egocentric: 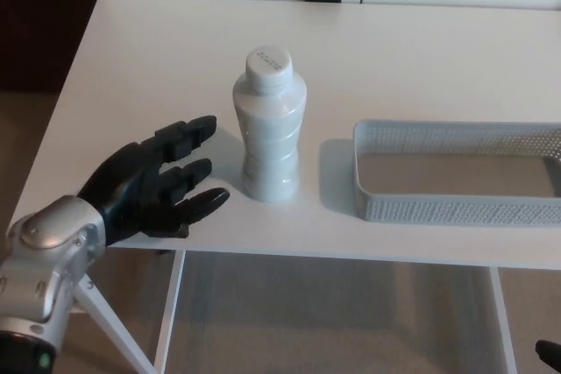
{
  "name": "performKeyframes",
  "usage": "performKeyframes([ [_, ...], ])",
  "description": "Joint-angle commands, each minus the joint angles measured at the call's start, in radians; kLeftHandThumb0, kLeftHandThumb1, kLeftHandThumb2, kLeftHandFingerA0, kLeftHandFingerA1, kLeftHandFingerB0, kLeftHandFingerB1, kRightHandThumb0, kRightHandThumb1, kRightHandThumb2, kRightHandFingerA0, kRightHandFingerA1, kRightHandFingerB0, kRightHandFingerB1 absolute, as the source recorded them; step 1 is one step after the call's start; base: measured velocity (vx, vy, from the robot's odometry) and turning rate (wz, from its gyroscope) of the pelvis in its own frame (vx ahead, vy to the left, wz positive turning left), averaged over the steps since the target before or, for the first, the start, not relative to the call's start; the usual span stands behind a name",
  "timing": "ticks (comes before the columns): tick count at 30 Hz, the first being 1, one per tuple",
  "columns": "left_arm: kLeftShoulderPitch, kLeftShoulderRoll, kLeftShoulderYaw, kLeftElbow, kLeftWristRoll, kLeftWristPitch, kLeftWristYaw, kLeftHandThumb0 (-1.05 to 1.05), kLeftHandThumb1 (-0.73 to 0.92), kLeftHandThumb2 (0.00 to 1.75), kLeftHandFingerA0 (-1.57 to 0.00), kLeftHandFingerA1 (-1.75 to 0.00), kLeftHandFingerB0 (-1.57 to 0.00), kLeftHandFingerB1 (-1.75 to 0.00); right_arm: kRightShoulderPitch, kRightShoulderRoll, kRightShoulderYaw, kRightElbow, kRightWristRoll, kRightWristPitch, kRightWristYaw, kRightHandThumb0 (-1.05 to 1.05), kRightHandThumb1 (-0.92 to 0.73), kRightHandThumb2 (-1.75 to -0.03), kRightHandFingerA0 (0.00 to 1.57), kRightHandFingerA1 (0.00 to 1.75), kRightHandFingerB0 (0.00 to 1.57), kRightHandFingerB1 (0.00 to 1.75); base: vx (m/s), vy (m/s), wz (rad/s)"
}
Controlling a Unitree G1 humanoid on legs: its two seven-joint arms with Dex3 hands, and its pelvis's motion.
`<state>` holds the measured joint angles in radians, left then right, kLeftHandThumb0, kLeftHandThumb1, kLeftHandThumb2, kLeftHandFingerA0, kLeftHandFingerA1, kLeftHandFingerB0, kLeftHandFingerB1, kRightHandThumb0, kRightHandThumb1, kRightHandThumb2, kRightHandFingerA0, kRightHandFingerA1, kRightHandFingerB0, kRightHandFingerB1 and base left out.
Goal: The robot walk up to a desk on which a bottle is kept on the left hand side and a container is kept on the right hand side. The robot uses its left hand to pick up the bottle and places it in the container.
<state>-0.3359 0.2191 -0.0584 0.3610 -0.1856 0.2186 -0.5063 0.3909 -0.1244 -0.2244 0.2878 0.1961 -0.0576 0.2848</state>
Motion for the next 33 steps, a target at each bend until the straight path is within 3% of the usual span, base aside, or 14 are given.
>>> performKeyframes([
  [1,-0.016,-0.009,0.011,0.041,0.022,-0.037,0.021,-0.69,0.41,0.73,0.00,-0.07,0.00,0.00,-0.006,-0.016,0.001,-0.004,-0.011,0.025,-0.018,-0.53,-0.50,-0.55,0.40,0.46,0.39,0.38,0.00,0.000,0.00],
  [17,-0.253,-0.154,-0.133,0.137,0.204,-0.045,0.213,-0.71,0.41,0.73,-0.03,-0.19,0.00,0.00,-0.023,-0.003,0.010,-0.021,0.002,0.040,-0.018,-0.57,-0.49,-0.55,0.39,0.47,0.39,0.40,0.00,0.000,0.00],
  [19,-0.283,-0.182,-0.166,0.175,0.239,-0.063,0.250,-0.75,0.51,0.56,-0.02,-0.27,0.00,-0.04,-0.022,-0.005,0.009,-0.030,0.006,0.047,-0.017,-0.57,-0.49,-0.55,0.39,0.46,0.40,0.39,0.00,0.000,0.00],
  [23,-0.341,-0.249,-0.200,0.264,0.265,-0.093,0.303,-0.76,0.32,0.71,0.00,-0.13,0.00,0.00,-0.022,-0.010,0.008,-0.032,0.013,0.038,-0.001,-0.59,-0.50,-0.56,0.37,0.44,0.39,0.38,0.00,0.000,0.00],
  [24,-0.379,-0.281,-0.223,0.310,0.292,-0.072,0.343,-0.71,0.36,0.80,-0.12,-0.48,0.00,0.00,-0.022,-0.012,0.010,-0.031,0.012,0.031,0.005,-0.60,-0.50,-0.55,0.38,0.45,0.38,0.38,0.00,0.000,0.00],
  [25,-0.397,-0.295,-0.235,0.331,0.307,-0.058,0.365,-0.71,0.36,0.80,-0.12,-0.48,0.00,0.00,-0.021,-0.012,0.012,-0.032,0.011,0.030,0.006,-0.60,-0.50,-0.55,0.38,0.45,0.38,0.38,0.00,0.000,0.00],
  [26,-0.415,-0.314,-0.238,0.355,0.317,-0.045,0.397,-0.66,0.31,0.75,-0.45,-0.63,0.00,-0.04,-0.023,-0.011,0.013,-0.037,0.011,0.034,0.004,-0.60,-0.49,-0.55,0.39,0.46,0.40,0.38,0.00,0.000,0.00],
  [27,-0.427,-0.326,-0.239,0.371,0.322,-0.038,0.419,-0.66,0.31,0.75,-0.45,-0.63,0.00,-0.04,-0.024,-0.010,0.014,-0.040,0.011,0.037,0.003,-0.60,-0.49,-0.55,0.39,0.46,0.40,0.38,0.00,0.000,0.00],
  [28,-0.446,-0.346,-0.236,0.392,0.335,-0.011,0.474,-0.63,0.40,0.76,-0.72,-0.77,-0.06,-0.28,-0.028,-0.005,0.016,-0.047,0.014,0.043,0.000,-0.60,-0.48,-0.55,0.39,0.46,0.40,0.38,0.00,0.000,0.00],
  [29,-0.460,-0.360,-0.234,0.406,0.345,0.008,0.513,-0.63,0.40,0.76,-0.72,-0.77,-0.06,-0.28,-0.030,-0.001,0.018,-0.052,0.016,0.048,-0.001,-0.60,-0.48,-0.55,0.39,0.46,0.40,0.38,0.00,0.000,0.00],
  [30,-0.485,-0.373,-0.235,0.436,0.354,0.026,0.542,-0.23,0.76,0.63,-1.15,-0.84,-0.38,-0.36,-0.034,0.002,0.018,-0.059,0.019,0.053,-0.005,-0.58,-0.48,-0.55,0.40,0.47,0.41,0.39,0.00,0.000,0.00],
  [31,-0.503,-0.381,-0.235,0.458,0.360,0.035,0.560,-0.23,0.76,0.63,-1.15,-0.84,-0.38,-0.36,-0.036,0.004,0.019,-0.064,0.020,0.056,-0.008,-0.58,-0.48,-0.55,0.40,0.47,0.41,0.39,0.00,0.000,0.00],
  [32,-0.523,-0.381,-0.242,0.483,0.373,0.031,0.576,-0.08,0.76,0.63,-1.25,-0.88,-0.73,-0.50,-0.042,0.003,0.017,-0.071,0.021,0.061,-0.012,-0.57,-0.48,-0.56,0.39,0.46,0.42,0.38,0.00,0.000,0.00],
  [33,-0.523,-0.381,-0.242,0.483,0.373,0.031,0.576,-0.08,0.76,0.63,-1.25,-0.88,-0.73,-0.50,-0.042,0.003,0.017,-0.071,0.021,0.061,-0.012,-0.57,-0.48,-0.56,0.39,0.46,0.42,0.38,0.00,0.000,0.00],
])
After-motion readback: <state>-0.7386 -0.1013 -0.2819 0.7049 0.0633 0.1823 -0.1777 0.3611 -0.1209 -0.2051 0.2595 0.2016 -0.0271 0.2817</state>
